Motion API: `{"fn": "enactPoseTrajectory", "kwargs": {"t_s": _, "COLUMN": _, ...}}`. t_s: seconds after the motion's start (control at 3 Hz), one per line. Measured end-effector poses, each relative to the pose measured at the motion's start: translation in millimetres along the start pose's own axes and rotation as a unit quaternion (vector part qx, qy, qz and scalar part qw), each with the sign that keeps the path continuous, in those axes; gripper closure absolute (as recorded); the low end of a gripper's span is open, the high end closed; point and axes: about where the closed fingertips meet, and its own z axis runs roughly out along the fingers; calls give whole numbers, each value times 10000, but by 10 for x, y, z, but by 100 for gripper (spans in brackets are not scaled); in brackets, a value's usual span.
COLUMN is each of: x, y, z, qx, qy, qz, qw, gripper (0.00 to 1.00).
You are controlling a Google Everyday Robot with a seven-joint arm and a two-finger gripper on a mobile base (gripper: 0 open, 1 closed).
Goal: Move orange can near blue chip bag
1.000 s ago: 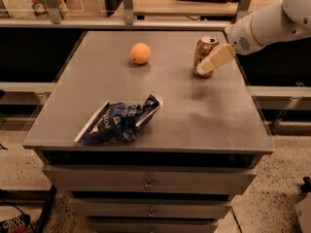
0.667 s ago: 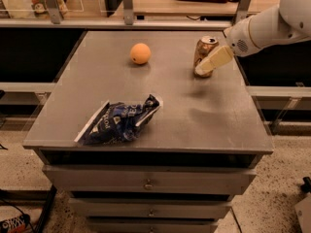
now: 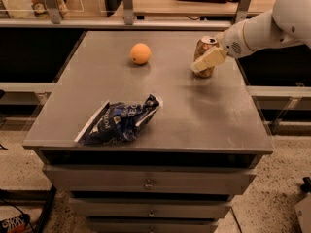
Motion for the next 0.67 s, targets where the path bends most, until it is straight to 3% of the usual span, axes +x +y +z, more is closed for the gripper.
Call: {"fn": "enactPoseTrajectory", "kwargs": {"t_s": 0.67, "x": -43, "y": -5, "z": 168, "qx": -151, "qy": -134, "qz": 17, "qw": 9998, "gripper": 64}}
